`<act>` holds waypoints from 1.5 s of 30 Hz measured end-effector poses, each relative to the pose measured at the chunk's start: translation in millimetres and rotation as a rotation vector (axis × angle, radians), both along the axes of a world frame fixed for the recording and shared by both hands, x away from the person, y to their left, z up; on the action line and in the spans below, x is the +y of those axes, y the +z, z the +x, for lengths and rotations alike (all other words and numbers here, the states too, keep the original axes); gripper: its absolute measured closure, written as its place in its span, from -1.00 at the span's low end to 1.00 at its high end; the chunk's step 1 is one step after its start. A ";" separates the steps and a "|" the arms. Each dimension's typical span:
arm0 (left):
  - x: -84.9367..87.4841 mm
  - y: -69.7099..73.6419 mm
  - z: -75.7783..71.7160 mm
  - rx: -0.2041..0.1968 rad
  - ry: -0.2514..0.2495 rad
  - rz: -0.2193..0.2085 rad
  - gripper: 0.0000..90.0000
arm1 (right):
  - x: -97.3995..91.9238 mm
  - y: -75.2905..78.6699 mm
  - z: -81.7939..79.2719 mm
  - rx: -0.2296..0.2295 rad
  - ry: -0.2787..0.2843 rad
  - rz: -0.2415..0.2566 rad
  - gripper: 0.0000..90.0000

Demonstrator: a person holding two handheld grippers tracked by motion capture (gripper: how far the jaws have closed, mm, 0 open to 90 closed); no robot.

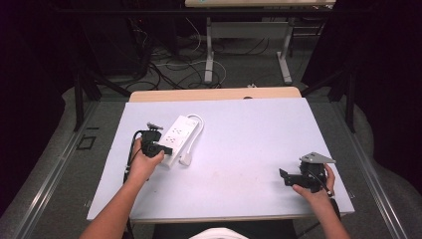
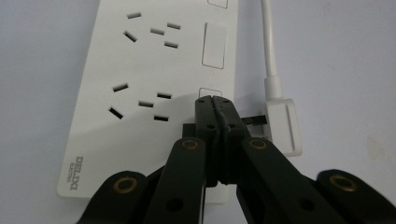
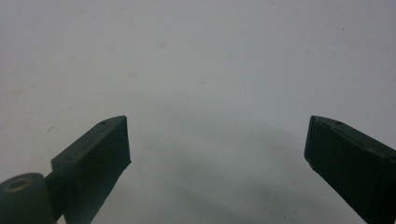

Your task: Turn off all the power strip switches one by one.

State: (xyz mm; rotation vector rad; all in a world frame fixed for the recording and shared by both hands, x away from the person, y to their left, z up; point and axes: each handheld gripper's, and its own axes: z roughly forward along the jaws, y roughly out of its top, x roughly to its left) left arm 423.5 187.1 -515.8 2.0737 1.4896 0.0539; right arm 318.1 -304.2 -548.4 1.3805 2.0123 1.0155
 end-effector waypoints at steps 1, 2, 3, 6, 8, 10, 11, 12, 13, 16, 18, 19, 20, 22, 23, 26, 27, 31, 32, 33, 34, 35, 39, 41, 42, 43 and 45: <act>-1.2 -0.2 -0.2 -0.004 0.006 0.008 1.00 | 0.1 0.0 -0.1 0.000 0.000 0.000 -0.86; -0.5 -0.4 0.5 0.001 -0.007 0.016 1.00 | 0.1 0.0 0.1 -0.002 0.001 -0.001 -0.86; -1.9 -2.3 0.3 0.002 0.004 0.012 1.00 | 0.1 0.0 0.0 -0.002 0.001 -0.001 -0.86; -0.8 -2.1 0.2 0.009 0.003 0.006 1.00 | 0.0 0.0 0.0 -0.001 0.000 -0.001 -0.86; -0.7 -2.2 0.1 0.008 0.002 0.006 1.00 | -0.2 -0.2 -0.1 -0.002 0.001 -0.002 -0.86; -0.8 -2.3 0.1 0.007 0.006 0.004 1.00 | -0.5 0.1 -0.2 -0.003 0.003 -0.004 -0.86; -0.8 -2.1 0.1 0.009 0.008 0.002 1.00 | -0.4 0.2 -0.3 -0.003 -0.001 -0.004 -0.86; -0.4 -1.9 0.1 0.013 0.007 0.000 1.00 | -0.5 0.1 -0.3 -0.002 0.000 -0.003 -0.86; -0.4 -2.6 -0.2 0.005 0.011 -0.004 1.00 | -0.9 0.1 -0.2 -0.003 0.002 -0.003 -0.86; 0.6 -2.2 -0.5 0.006 0.015 0.001 1.00 | -0.9 0.1 -0.3 -0.002 0.000 -0.004 -0.86; 1.6 -2.3 -0.9 0.003 0.014 0.000 1.00 | -0.9 0.0 -0.2 -0.003 0.000 -0.005 -0.86; 1.8 -1.8 -1.4 0.003 0.017 -0.006 1.00 | -0.8 -0.1 -0.1 -0.002 0.000 -0.005 -0.86; 1.9 -1.9 -2.1 -0.005 0.021 -0.009 1.00 | -0.8 -0.1 -0.1 -0.002 0.000 -0.006 -0.86; 2.7 -0.6 -3.4 -0.006 0.021 -0.012 1.00 | -0.4 0.1 -0.4 -0.002 -0.003 -0.005 -0.86; 3.4 -0.3 -4.0 -0.012 0.021 -0.017 1.00 | -0.3 0.2 -0.5 -0.001 -0.003 -0.003 -0.86; 6.7 2.8 -7.2 -0.017 0.021 -0.032 1.00 | -0.5 0.1 -0.4 -0.002 -0.002 -0.004 -0.86; 7.7 3.6 -8.2 -0.021 0.023 -0.036 1.00 | -0.7 0.6 -0.7 0.000 -0.004 -0.008 -0.86; 13.9 6.5 -13.9 -0.037 0.026 -0.051 0.96 | -0.6 -0.2 -0.3 -0.011 -0.006 -0.006 -0.86; 15.1 6.3 -15.4 -0.048 0.029 -0.057 0.94 | -0.7 -0.2 -0.3 -0.011 -0.006 -0.006 -0.86; 16.3 6.5 -17.0 -0.055 0.032 -0.063 0.93 | -0.7 -0.1 -0.2 -0.013 -0.007 -0.008 -0.86; 17.7 7.3 -18.9 -0.054 0.037 -0.065 0.91 | -1.1 0.4 -0.5 -0.006 -0.001 -0.006 -0.86; 19.7 7.8 -20.7 -0.061 0.032 -0.072 0.87 | -0.9 0.3 -0.4 -0.009 -0.005 -0.008 -0.86; 25.0 11.1 -29.7 -0.091 0.026 -0.081 0.71 | -0.3 0.0 -0.3 -0.011 -0.007 -0.009 -0.86; 27.7 12.7 -34.4 -0.105 0.028 -0.097 0.62 | -0.5 0.6 -0.6 -0.006 -0.001 -0.006 -0.86; 29.1 13.7 -36.5 -0.106 0.030 -0.101 0.60 | -0.3 0.1 -0.4 -0.011 -0.006 -0.007 -0.86; 31.0 14.7 -38.7 -0.111 0.026 -0.104 0.58 | 0.1 0.0 -0.6 -0.009 -0.009 -0.004 -0.86; 33.6 15.2 -44.0 -0.130 0.029 -0.124 0.52 | -0.2 0.1 -0.5 -0.011 -0.007 -0.007 -0.86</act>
